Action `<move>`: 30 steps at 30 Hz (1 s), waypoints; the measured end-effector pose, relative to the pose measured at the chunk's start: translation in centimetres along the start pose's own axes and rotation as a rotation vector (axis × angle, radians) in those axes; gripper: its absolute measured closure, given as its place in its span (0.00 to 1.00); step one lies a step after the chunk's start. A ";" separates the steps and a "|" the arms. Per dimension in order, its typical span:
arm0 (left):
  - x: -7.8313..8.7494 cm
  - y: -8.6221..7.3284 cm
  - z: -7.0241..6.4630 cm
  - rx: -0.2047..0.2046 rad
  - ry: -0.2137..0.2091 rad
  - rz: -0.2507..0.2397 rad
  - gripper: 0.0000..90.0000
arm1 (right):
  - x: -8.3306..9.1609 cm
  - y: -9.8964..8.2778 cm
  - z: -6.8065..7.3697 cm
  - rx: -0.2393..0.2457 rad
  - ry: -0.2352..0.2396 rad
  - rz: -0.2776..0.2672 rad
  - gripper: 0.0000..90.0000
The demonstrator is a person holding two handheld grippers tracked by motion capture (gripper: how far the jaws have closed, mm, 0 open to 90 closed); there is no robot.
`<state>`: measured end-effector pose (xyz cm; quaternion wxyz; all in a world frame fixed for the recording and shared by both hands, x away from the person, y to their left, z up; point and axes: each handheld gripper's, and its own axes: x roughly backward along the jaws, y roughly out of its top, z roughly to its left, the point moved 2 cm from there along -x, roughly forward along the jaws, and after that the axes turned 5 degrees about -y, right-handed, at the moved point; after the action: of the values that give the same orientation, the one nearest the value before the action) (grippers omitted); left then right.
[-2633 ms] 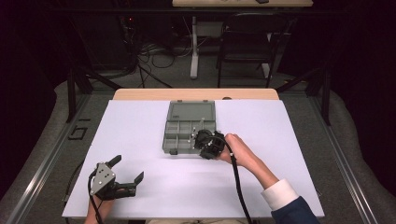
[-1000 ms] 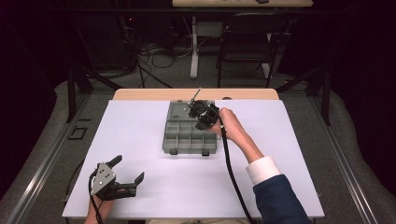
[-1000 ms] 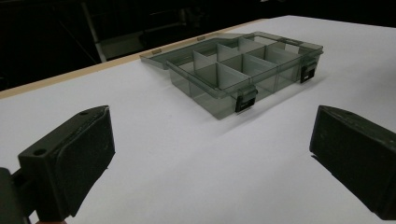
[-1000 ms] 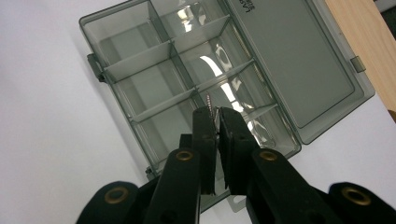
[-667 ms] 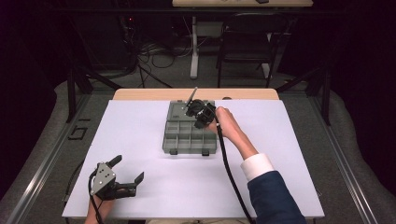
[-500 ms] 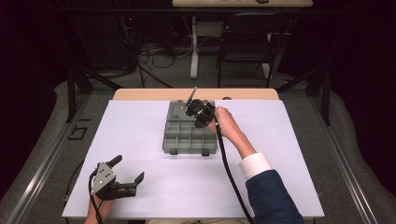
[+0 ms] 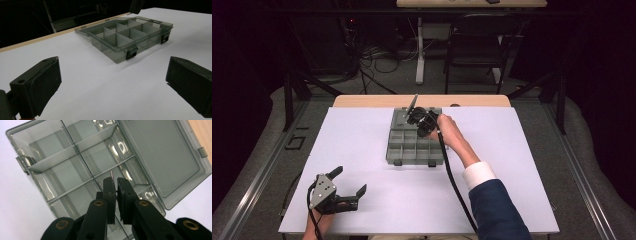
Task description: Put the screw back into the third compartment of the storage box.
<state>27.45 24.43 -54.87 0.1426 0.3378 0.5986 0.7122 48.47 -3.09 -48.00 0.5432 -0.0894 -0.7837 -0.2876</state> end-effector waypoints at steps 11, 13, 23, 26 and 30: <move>0.1 0.0 0.0 0.002 0.001 -0.003 0.00 | -1.7 0.1 -0.1 -0.010 -0.008 0.057 0.95; 0.1 0.0 0.0 0.002 0.001 -0.003 0.00 | -1.9 0.2 -0.1 -0.009 -0.009 0.071 0.95; 0.1 0.0 0.1 0.002 0.002 -0.002 0.00 | -2.5 0.0 -0.3 -0.048 0.018 0.055 0.77; 0.1 0.0 0.1 0.003 0.003 -0.006 0.00 | -2.0 -0.4 -0.5 -0.072 0.023 0.029 0.69; 0.2 0.0 0.1 0.003 0.003 -0.005 0.00 | -1.0 -1.1 -0.5 -0.107 0.032 -0.008 0.57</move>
<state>27.37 24.61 -54.84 0.1432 0.3355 0.6007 0.7114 48.78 -4.06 -49.18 0.5487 -0.1105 -0.7590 -0.3325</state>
